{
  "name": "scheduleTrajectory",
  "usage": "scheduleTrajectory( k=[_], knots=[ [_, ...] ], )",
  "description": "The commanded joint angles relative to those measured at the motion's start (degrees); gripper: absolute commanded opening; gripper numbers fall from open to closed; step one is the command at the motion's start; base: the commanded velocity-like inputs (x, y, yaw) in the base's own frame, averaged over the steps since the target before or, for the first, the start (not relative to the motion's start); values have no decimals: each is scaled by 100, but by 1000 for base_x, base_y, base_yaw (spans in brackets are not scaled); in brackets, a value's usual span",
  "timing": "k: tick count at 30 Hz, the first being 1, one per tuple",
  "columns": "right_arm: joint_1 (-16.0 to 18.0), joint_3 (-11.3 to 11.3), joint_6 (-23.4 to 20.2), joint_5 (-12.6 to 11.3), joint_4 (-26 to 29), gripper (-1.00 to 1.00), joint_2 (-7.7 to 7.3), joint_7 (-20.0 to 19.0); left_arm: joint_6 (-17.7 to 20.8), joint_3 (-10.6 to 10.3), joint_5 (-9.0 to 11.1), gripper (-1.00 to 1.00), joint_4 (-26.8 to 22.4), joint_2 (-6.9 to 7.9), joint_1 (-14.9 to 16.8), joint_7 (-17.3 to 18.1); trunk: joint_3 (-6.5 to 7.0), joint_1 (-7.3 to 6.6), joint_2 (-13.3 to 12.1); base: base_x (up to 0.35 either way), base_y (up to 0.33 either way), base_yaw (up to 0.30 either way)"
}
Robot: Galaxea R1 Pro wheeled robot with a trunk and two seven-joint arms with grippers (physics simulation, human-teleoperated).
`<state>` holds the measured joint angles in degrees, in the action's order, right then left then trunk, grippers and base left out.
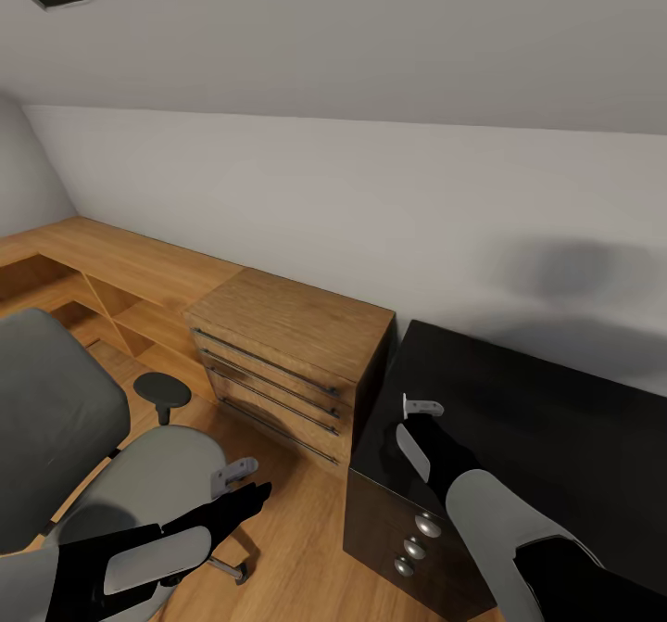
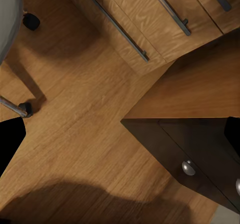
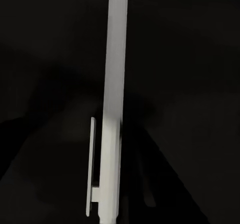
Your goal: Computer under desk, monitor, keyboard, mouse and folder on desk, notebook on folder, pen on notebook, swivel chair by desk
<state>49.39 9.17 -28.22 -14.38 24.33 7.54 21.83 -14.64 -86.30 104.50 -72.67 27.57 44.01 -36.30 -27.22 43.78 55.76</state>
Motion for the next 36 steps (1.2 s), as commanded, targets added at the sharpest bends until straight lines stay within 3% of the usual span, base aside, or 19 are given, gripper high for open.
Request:
scheduleTrajectory(
  k=[1, 36],
  knots=[
    [1, 43, -69, -51, -50, -100, -7, 45, -38, -18, 36, 100, -10, 3, 11, -8, -8, 1, 4, 0, 0, 0],
    [1, 24, -359, -91, -16, -100, -7, -249, -38, -19, 36, 100, -10, 3, 11, -8, -8, 1, 4, 0, 0, 0]
  ],
)
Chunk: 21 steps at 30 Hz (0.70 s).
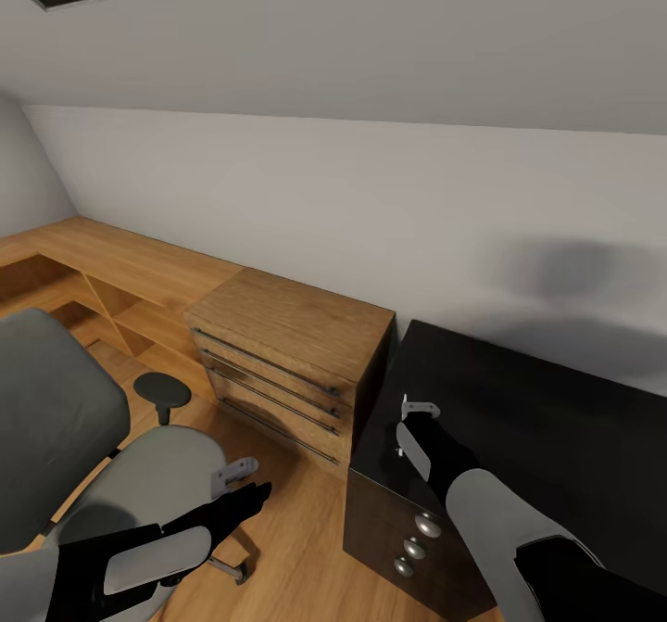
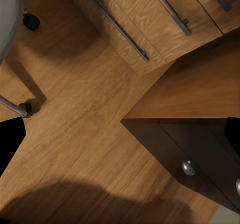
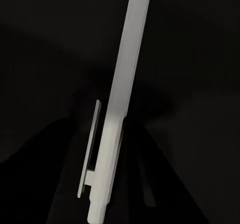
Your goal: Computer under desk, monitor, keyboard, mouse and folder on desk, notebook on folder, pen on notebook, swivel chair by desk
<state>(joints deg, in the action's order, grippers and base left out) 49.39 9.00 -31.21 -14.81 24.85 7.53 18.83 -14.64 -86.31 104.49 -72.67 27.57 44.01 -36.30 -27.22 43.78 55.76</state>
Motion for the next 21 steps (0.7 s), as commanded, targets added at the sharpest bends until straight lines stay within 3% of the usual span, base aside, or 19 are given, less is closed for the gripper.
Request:
scheduleTrajectory(
  k=[1, 21],
  knots=[
    [1, 41, -60, -48, -68, -100, -6, 51, -39, -18, 36, 100, -10, 3, 11, -8, -8, 1, 4, 0, 0, 0],
    [1, 23, -69, -56, -60, -100, -29, -59, -40, -20, 36, 100, -10, 3, 11, -8, -8, 1, 4, 0, 0, 0]
  ],
)
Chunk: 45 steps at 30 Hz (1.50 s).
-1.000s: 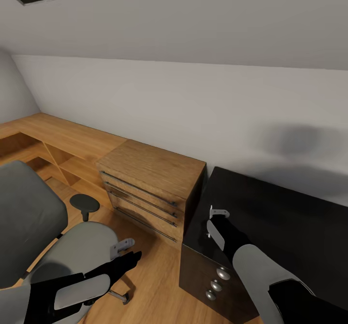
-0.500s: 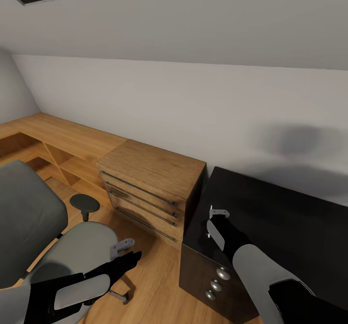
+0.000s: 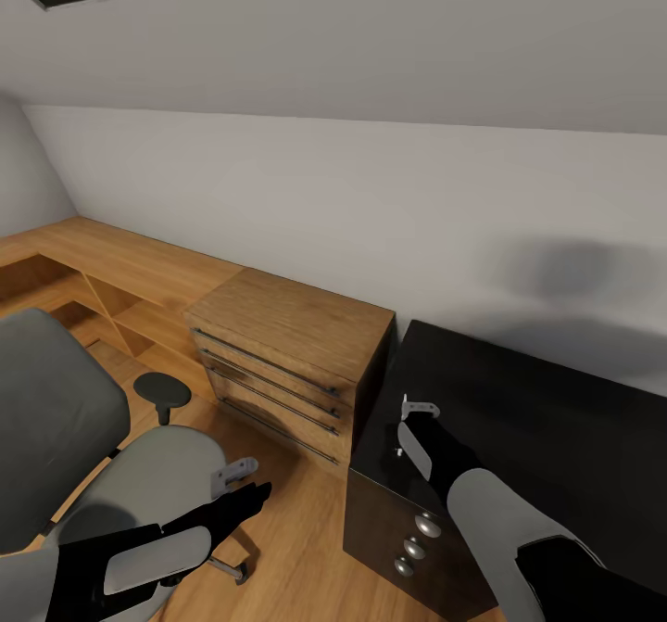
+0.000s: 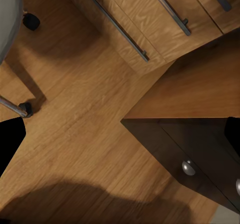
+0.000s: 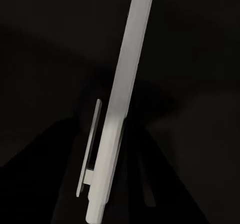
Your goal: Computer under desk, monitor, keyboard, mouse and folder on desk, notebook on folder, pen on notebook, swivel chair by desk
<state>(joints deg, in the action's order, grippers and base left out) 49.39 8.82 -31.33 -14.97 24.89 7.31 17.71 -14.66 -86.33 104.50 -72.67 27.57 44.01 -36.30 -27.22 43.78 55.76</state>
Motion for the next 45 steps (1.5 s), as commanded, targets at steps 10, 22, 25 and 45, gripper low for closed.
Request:
scheduleTrajectory(
  k=[10, 22, 25, 45],
  knots=[
    [1, 24, -57, -88, -55, -100, -60, 33, -37, -19, 36, 100, -10, 3, 11, -8, -8, 1, 4, 0, 0, 0],
    [1, 16, -57, -94, -55, -100, -63, 32, -37, -24, 36, 100, -10, 3, 11, -8, -8, 1, 4, 0, 0, 0],
    [1, 15, -57, -94, -55, -100, -63, 31, -37, -24, 36, 100, -10, 3, 11, -8, -8, 1, 4, 0, 0, 0],
    [1, 25, -63, -81, 152, -100, -56, 54, -37, -24, 36, 100, -4, 3, 11, -8, -8, 1, 4, 0, 0, 0]
  ],
)
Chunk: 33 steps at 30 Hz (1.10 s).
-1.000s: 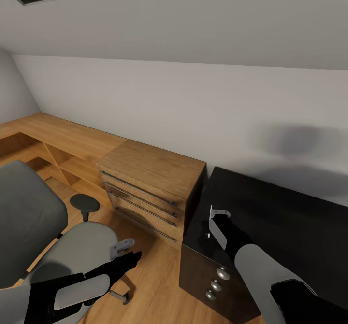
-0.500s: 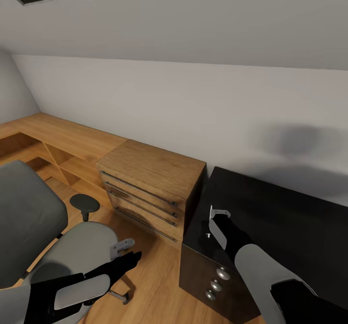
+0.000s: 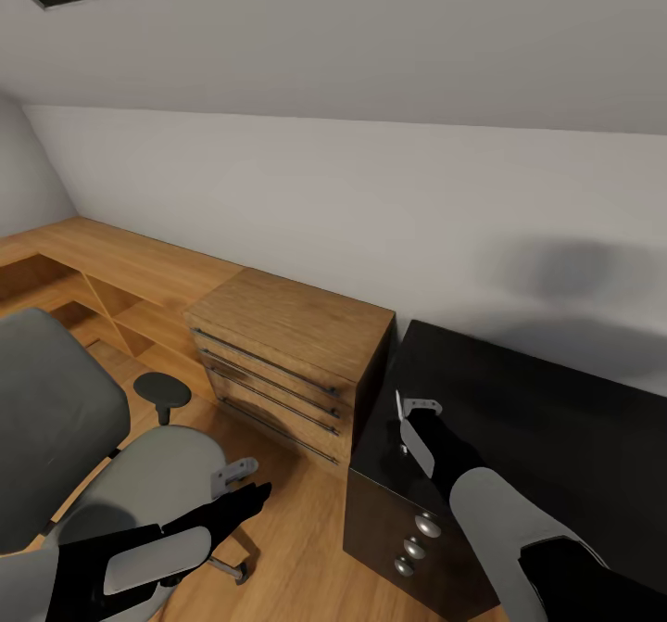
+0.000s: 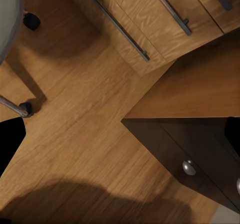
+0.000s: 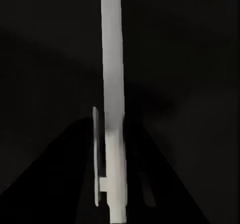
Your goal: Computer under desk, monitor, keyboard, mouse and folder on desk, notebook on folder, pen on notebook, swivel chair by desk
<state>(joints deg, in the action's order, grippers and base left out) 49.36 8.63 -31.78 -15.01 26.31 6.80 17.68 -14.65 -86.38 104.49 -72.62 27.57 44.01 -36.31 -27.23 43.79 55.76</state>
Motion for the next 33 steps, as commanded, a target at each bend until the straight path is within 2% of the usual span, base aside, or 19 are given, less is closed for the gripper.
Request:
scheduleTrajectory(
  k=[1, 21, 33],
  knots=[
    [3, 45, -19, -76, 31, -100, -4, 60, -38, -19, 36, 100, -9, 2, 11, -8, -7, 1, 5, 0, 0, 0],
    [3, 51, -21, -68, 119, -100, -4, 69, -42, -19, 36, 100, -12, 2, 11, -16, -7, 1, 5, 0, 0, 0],
    [3, 51, -15, -63, 119, -100, -9, 69, -46, -33, 43, 100, -11, 2, 11, -28, 209, -263, -476, 0, 0, 0]
  ],
)
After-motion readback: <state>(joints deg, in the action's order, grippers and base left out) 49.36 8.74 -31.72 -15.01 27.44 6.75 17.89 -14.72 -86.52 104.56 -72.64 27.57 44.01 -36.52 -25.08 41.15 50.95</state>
